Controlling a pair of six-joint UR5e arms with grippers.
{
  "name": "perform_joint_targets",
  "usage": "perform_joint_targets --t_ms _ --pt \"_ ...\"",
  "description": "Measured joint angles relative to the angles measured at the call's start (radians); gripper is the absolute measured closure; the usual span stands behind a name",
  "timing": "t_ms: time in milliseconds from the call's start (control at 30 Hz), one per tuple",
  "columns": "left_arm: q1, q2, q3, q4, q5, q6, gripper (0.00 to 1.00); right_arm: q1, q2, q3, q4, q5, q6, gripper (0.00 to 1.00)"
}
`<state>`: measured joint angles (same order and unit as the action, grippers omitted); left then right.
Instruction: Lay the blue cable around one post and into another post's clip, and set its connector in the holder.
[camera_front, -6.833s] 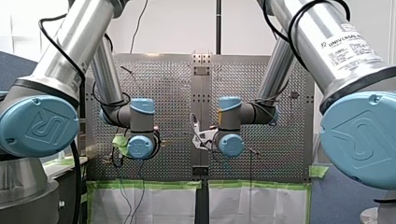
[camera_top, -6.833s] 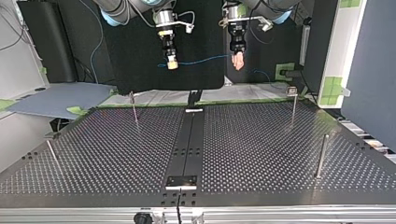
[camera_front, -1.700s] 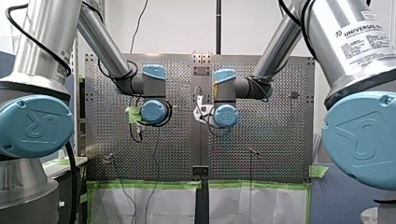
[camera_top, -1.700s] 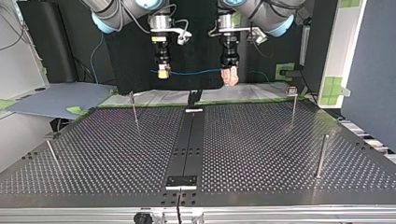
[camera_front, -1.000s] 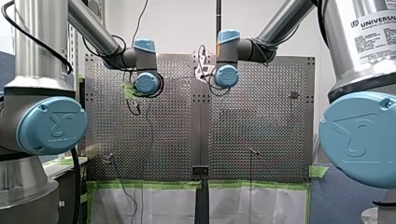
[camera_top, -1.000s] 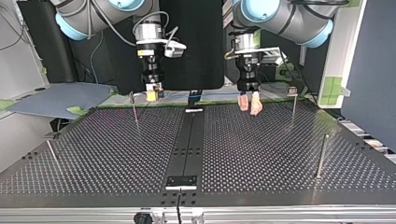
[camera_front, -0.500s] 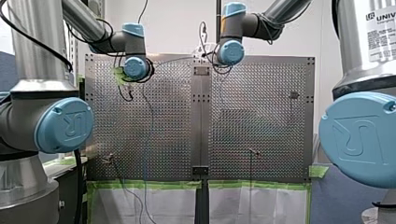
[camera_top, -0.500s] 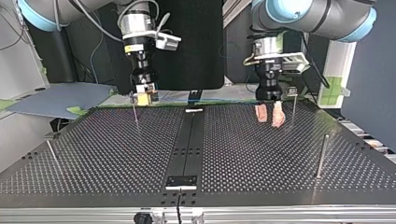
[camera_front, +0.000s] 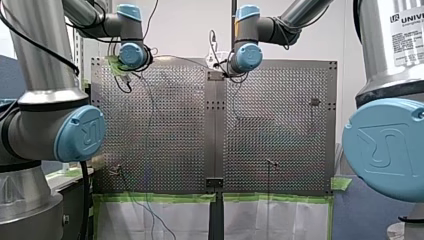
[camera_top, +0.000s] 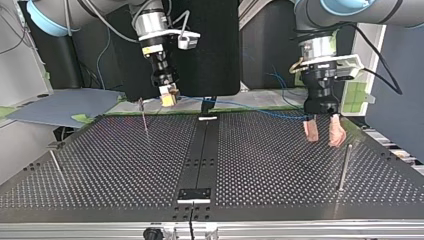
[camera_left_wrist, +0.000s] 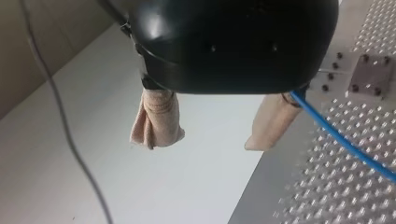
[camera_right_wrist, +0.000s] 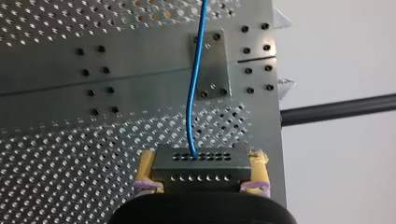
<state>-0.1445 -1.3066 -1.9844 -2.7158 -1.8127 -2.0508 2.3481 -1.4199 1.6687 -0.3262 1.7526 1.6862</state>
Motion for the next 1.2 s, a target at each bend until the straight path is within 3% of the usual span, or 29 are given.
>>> perform_joint_targets --t_ms 300,567,833,1200 --pt "0.080 0.010 0.024 -0.081 0.048 -0.054 0.00 0.001 0.007 -0.008 -0.009 -0.028 -0.005 1.00" --pt "0.162 -0.013 0.032 -0.154 0.101 -0.124 0.00 0.004 0.019 -0.037 -0.008 -0.057 -0.029 1.00" --pt "0.231 -0.049 0.069 -0.152 0.117 -0.166 0.00 0.014 0.042 -0.067 -0.013 -0.084 -0.034 1.00" --pt "0.325 -0.059 0.102 -0.114 0.174 -0.250 0.00 0.022 0.075 -0.107 -0.011 -0.091 -0.034 1.00"
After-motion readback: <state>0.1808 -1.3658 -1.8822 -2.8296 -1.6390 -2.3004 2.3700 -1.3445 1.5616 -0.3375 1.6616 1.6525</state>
